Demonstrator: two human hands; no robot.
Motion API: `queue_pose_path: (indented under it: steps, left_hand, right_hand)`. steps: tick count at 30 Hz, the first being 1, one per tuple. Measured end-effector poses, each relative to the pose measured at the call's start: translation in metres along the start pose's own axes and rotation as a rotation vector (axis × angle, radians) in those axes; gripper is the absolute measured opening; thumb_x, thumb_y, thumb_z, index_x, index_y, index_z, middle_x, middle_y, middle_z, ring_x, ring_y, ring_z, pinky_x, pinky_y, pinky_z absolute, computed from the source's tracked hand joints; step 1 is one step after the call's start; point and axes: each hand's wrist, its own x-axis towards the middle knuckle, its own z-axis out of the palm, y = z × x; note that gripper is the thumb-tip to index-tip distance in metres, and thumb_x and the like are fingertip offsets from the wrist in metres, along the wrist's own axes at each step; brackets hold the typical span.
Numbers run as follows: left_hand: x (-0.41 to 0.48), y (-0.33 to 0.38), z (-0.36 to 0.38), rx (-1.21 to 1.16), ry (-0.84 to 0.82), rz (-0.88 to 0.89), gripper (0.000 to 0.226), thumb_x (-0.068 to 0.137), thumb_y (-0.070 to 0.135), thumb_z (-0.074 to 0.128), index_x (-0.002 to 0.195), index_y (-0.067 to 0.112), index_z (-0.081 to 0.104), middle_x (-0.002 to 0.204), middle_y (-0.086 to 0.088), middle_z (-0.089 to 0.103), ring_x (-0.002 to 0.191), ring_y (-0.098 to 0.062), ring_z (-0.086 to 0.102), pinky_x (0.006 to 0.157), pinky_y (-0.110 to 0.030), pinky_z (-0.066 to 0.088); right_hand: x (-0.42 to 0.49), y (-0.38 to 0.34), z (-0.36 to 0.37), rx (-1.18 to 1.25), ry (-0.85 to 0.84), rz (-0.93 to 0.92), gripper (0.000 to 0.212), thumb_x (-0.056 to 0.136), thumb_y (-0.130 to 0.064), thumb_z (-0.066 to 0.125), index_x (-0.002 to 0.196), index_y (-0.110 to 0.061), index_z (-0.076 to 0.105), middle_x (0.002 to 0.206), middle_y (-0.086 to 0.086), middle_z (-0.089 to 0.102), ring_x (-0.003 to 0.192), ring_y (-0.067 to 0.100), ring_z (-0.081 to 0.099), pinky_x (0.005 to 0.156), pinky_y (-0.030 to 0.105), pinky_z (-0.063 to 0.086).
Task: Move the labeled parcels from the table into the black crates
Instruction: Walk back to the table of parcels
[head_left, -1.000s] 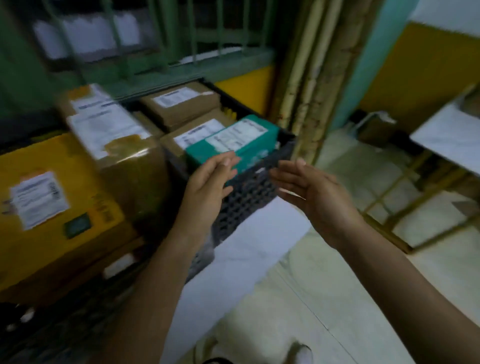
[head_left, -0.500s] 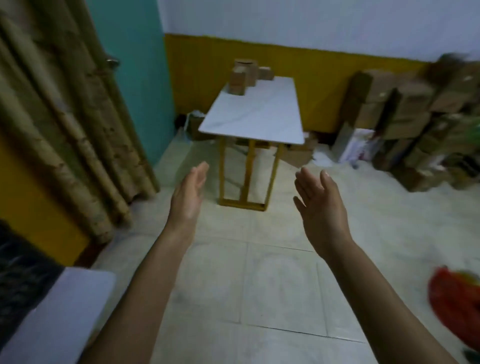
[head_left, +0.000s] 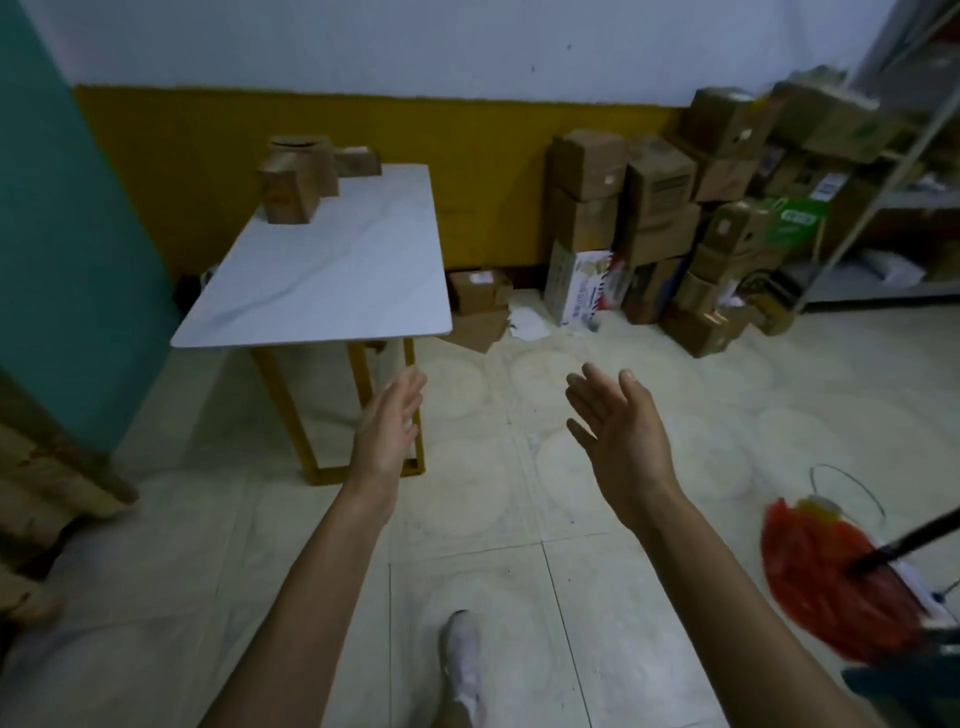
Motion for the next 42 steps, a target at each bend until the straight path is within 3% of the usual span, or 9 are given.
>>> queue_pose_path:
  steps: [12,16,21,27,32,37,40,42]
  left_hand:
    - [0.291,0.019,0.087,0.079,-0.061,-0.036,0.037,0.102,0.034,0.033,0.134,0.022,0.047,0.134,0.004,0.054,0.122,-0.014,0.051,0.109,-0.037,0.036]
    - [0.372,0.013,0.109,0.079,-0.044,-0.07,0.025,0.102,0.034,0.033,0.12,0.03,0.05,0.123,0.009,0.055,0.113,-0.011,0.054,0.104,-0.035,0.038]
    - [0.483,0.0,0.146,0.072,0.016,-0.067,0.022,0.101,0.036,0.034,0.113,0.034,0.053,0.123,0.008,0.059,0.11,-0.006,0.058,0.103,-0.035,0.039]
    - [0.633,0.016,0.208,0.017,0.158,-0.081,0.025,0.101,0.035,0.038,0.118,0.03,0.055,0.123,0.002,0.062,0.114,-0.015,0.058,0.105,-0.039,0.04]
    - [0.742,0.037,0.245,0.003,0.187,-0.015,0.021,0.1,0.038,0.039,0.108,0.037,0.058,0.108,0.017,0.067,0.106,-0.004,0.062,0.094,-0.03,0.045]
    - [0.84,0.068,0.249,-0.02,0.268,0.08,0.021,0.101,0.036,0.039,0.11,0.037,0.058,0.109,0.018,0.066,0.102,0.001,0.063,0.082,-0.021,0.046]
    - [0.899,0.078,0.234,-0.045,0.305,0.121,0.025,0.102,0.034,0.036,0.118,0.032,0.055,0.112,0.016,0.065,0.11,-0.004,0.059,0.09,-0.025,0.046]
    - [0.939,0.083,0.217,-0.058,0.349,0.147,0.026,0.102,0.031,0.034,0.118,0.03,0.055,0.115,0.011,0.064,0.114,-0.01,0.059,0.097,-0.032,0.044]
  right_hand:
    - [0.292,-0.041,-0.009,0.035,0.097,0.0,0.05,0.102,-0.041,0.029,0.139,-0.012,0.046,0.138,0.005,0.055,0.127,0.017,0.051,0.109,0.038,0.036]
    - [0.382,-0.041,-0.018,0.044,0.097,0.053,0.049,0.103,-0.04,0.029,0.139,-0.012,0.046,0.135,0.005,0.057,0.125,0.017,0.052,0.106,0.037,0.039]
    - [0.513,-0.044,-0.033,0.021,0.032,0.079,0.047,0.103,-0.041,0.027,0.135,-0.015,0.049,0.131,0.002,0.059,0.124,0.016,0.053,0.104,0.035,0.039]
    - [0.689,-0.081,-0.046,-0.013,-0.06,0.101,0.045,0.103,-0.041,0.027,0.133,-0.018,0.051,0.133,0.002,0.058,0.124,0.014,0.053,0.102,0.033,0.039]
    - [0.814,-0.109,-0.03,-0.068,-0.16,0.12,0.037,0.103,-0.042,0.026,0.121,-0.027,0.055,0.128,-0.006,0.059,0.124,0.012,0.052,0.104,0.033,0.038]
    - [0.918,-0.119,0.011,-0.074,-0.276,0.142,0.038,0.102,-0.044,0.03,0.122,-0.025,0.055,0.123,-0.007,0.061,0.119,0.008,0.055,0.106,0.033,0.039]
    - [0.979,-0.118,0.049,-0.075,-0.349,0.159,0.047,0.103,-0.041,0.028,0.135,-0.014,0.049,0.12,-0.008,0.062,0.113,0.005,0.057,0.105,0.03,0.04]
    - [1.022,-0.115,0.08,-0.077,-0.392,0.162,0.049,0.104,-0.038,0.027,0.139,-0.009,0.045,0.134,0.002,0.056,0.122,0.013,0.054,0.112,0.037,0.036]
